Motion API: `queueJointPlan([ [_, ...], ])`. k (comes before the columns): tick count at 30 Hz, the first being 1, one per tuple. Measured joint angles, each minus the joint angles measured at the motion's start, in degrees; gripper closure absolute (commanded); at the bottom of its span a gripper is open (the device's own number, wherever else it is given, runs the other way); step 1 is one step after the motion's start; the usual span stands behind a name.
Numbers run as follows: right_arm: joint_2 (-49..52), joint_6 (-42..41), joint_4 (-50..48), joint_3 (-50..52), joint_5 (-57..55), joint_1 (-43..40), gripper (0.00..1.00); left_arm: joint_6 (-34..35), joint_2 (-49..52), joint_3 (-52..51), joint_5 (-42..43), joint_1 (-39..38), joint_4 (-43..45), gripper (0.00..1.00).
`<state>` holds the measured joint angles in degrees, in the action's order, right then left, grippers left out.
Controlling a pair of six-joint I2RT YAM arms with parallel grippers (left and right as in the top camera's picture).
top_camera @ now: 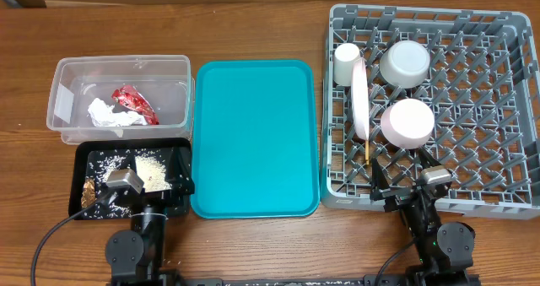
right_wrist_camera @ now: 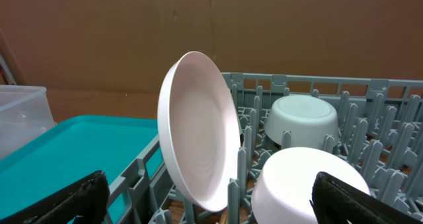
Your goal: Sort waste into correct bins and load items into the dishwasher
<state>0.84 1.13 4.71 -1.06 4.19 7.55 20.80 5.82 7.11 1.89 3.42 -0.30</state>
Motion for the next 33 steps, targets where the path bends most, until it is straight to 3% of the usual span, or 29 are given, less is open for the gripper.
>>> queueJointPlan([
  [14, 0.00, 0.00, 0.00, 0.00, 0.02, 0.00, 0.00, -2.62, -2.12, -6.36, 0.00, 0.13, -2.08, 0.00],
  [33, 0.00, 0.00, 0.02, 0.00, 0.02, 0.00, 0.00, -19.96, -4.87, -6.56, 0.02, 0.00, -4.00, 0.00],
])
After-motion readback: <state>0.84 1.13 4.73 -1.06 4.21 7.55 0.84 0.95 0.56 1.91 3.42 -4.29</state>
